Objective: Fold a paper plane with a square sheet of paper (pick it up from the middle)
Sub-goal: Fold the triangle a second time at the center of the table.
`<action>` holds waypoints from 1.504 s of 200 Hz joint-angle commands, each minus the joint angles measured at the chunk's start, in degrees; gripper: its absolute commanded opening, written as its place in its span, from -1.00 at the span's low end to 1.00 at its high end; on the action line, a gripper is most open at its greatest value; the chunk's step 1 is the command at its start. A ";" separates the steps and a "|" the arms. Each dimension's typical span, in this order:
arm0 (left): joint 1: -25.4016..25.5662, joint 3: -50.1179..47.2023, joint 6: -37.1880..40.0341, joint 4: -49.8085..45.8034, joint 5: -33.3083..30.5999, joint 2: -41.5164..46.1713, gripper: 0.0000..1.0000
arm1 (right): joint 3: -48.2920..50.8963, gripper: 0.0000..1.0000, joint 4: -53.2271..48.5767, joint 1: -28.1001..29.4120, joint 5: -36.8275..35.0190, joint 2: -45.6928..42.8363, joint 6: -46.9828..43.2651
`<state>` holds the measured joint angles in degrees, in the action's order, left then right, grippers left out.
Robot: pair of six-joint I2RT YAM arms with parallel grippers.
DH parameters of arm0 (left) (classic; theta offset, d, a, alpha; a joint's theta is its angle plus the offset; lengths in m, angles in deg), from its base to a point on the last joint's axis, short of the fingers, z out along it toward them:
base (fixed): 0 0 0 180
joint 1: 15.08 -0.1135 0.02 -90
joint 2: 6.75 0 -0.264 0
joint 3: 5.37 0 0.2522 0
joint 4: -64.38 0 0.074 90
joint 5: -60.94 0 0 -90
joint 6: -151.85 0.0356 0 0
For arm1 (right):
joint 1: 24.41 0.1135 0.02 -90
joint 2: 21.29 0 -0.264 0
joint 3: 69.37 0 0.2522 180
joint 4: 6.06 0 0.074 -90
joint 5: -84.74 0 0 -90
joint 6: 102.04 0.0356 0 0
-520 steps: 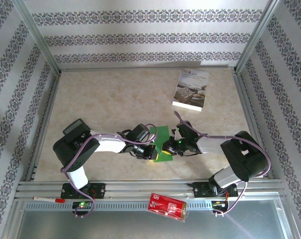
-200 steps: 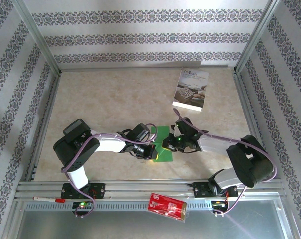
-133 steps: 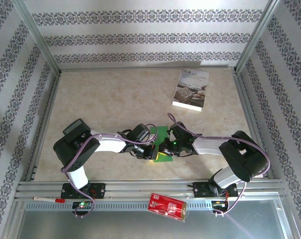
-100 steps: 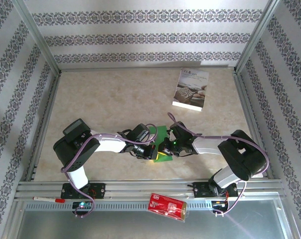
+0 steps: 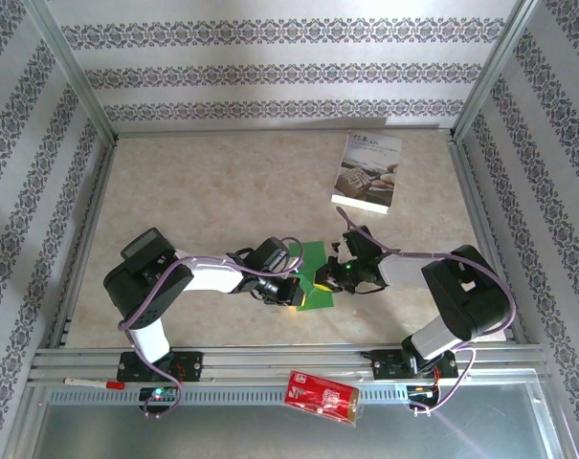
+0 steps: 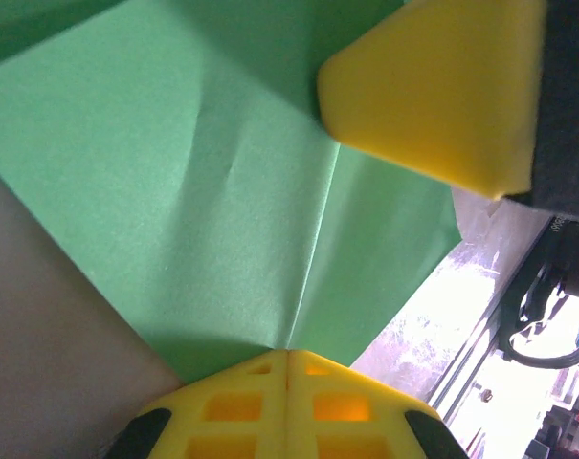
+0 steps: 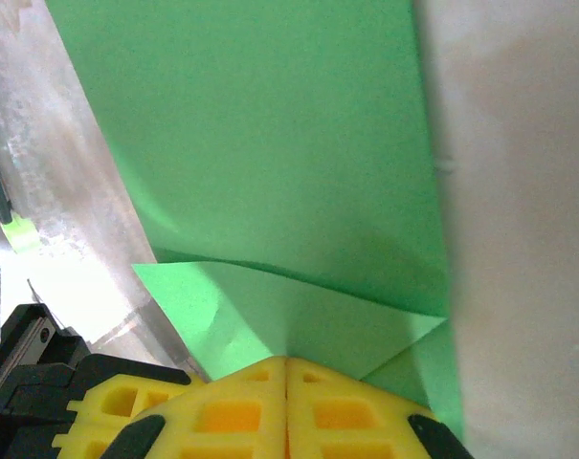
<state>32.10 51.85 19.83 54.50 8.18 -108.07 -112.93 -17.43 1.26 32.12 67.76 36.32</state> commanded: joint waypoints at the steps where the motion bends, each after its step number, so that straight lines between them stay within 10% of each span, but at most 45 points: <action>1: 0.72 -4.83 1.53 -13.54 -7.44 -4.91 -1.00 | -0.14 -0.85 -5.62 -3.40 -9.15 2.35 -4.16; 105: 0.72 -4.94 1.48 -13.51 -7.46 -4.70 -1.00 | -5.68 -0.86 -12.16 -6.80 -11.80 1.10 -9.51; 221: 0.72 -4.41 1.49 -13.06 -7.22 -5.73 -1.00 | -2.36 -0.87 -3.37 10.26 -10.39 -3.16 -5.68; 301: 0.72 -4.62 1.54 -12.84 -7.17 -5.65 -1.00 | -1.16 -0.89 -5.23 8.76 -13.44 -1.56 -12.44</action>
<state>32.10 51.81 19.83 54.93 8.26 -108.29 -115.47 -21.91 12.08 22.35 65.56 28.06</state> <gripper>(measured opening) 0.044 0.056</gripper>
